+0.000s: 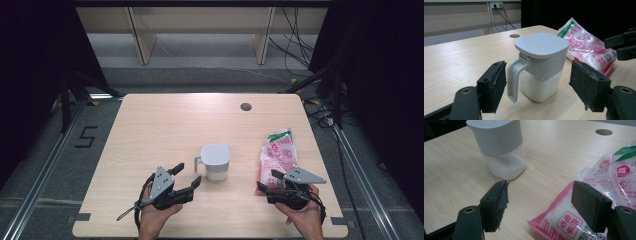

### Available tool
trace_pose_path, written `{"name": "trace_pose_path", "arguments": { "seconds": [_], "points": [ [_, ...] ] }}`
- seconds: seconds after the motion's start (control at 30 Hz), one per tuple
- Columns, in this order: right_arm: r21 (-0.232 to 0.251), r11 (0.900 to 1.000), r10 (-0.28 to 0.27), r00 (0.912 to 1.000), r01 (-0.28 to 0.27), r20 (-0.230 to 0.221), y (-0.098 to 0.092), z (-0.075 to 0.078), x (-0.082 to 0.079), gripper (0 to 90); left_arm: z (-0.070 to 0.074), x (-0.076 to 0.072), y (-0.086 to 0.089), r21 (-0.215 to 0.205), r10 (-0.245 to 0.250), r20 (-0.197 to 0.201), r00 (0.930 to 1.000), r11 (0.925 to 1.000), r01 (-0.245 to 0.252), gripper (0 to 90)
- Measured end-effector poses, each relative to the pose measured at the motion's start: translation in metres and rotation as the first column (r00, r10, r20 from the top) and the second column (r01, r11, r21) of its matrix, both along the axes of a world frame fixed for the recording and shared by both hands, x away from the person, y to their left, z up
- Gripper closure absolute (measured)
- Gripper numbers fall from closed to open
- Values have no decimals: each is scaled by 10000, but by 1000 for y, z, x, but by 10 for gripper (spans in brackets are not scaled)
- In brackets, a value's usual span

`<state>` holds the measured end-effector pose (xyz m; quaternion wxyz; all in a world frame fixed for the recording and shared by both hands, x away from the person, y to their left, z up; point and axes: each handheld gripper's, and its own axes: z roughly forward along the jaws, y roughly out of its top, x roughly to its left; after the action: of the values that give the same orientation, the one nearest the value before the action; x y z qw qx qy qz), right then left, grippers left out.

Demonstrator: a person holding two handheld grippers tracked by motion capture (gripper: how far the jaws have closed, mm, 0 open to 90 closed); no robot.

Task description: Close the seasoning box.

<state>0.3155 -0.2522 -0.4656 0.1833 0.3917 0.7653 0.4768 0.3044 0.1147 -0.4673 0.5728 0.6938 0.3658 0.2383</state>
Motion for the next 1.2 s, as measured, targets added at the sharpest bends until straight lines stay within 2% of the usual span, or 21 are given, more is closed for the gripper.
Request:
{"name": "trace_pose_path", "arguments": {
  "seconds": [0.07, 0.1, 0.17, 0.2, 0.3, 0.37, 0.43, 0.47, 0.53, 0.6, 0.63, 0.8, 0.87, 0.9, 0.93, 0.97, 1.13, 1.2],
  "points": [
    [-38, 10000, 27, 10000, -27, 28, 0, 0, 0, 302, 0, 0, -1, 83, -189, 242, 9995, 9998, 187, 286],
    [5, 10000, 37, 10000, -37, 23, 0, 0, 0, 302, 0, -2, 0, 202, -138, 175, 9998, 9997, 135, 286],
    [-246, 9996, 159, 9997, -155, 166, -1, 0, 1, 302, -1, -3, -1, 146, -121, 201, 9997, 9998, 118, 285],
    [-324, 9993, 184, 9996, -178, 191, -2, 1, 1, 302, -2, -4, -2, 88, -46, 66, 10000, 10000, 45, 285],
    [-135, 9998, 163, 9998, -162, 91, -1, -1, 2, 299, -4, -5, -1, 240, -90, 110, 9999, 9997, 87, 283],
    [-152, 9998, 103, 9999, -104, -33, -2, -1, 1, 299, -6, -7, -2, 165, -23, 20, 10000, 9999, 23, 278],
    [-264, 9996, 83, 10000, -83, 34, -1, -1, 2, 299, -8, -8, -1, 123, -12, 45, 10000, 9999, 12, 272],
    [-132, 9998, 144, 9999, -143, 10, 0, -1, 1, 299, -8, -8, 0, 332, -71, 126, 9999, 9994, 67, 272],
    [-37, 9998, 197, 9998, -197, 7, 2, -1, 0, 299, -9, -9, 1, 443, -74, 180, 9998, 9990, 66, 272],
    [-127, 9999, 72, 9999, -73, -121, 2, 0, -2, 299, -10, -11, 1, 464, -5, 0, 10000, 9989, 5, 269],
    [-211, 9996, 169, 9998, -167, 102, 2, 0, 0, 299, -10, -11, 1, 499, -64, -13, 10000, 9987, 65, 261],
    [-134, 9998, 172, 9998, -172, 36, 1, 0, -1, 299, -13, -13, -1, 544, -339, -60, 9994, 9979, 341, 231],
    [-145, 9997, 172, 9998, -172, 26, 2, 0, -2, 299, -15, -14, 0, 766, -358, -107, 9993, 9964, 365, 229],
    [-312, 9994, 181, 9998, -180, 38, 1, 0, -1, 299, -16, -14, -1, 626, -348, -109, 9993, 9974, 355, 229],
    [-243, 9995, 206, 9998, -207, -35, 2, 1, -2, 299, -17, -15, 0, 634, -364, -105, 9993, 9973, 370, 229],
    [-156, 9997, 210, 9998, -211, -36, 2, 1, -3, 299, -17, -17, -1, 535, -234, -330, 9992, 9982, 252, 229],
    [-175, 9997, 166, 9999, -166, 12, 3, 0, -3, 299, -19, -21, 1, 610, -245, -377, 9990, 9978, 268, 227],
    [-133, 9998, 168, 9999, -168, -8, 3, 0, -3, 299, -21, -20, 2, 839, -393, -227, 9990, 9956, 411, 227]
  ]
}}
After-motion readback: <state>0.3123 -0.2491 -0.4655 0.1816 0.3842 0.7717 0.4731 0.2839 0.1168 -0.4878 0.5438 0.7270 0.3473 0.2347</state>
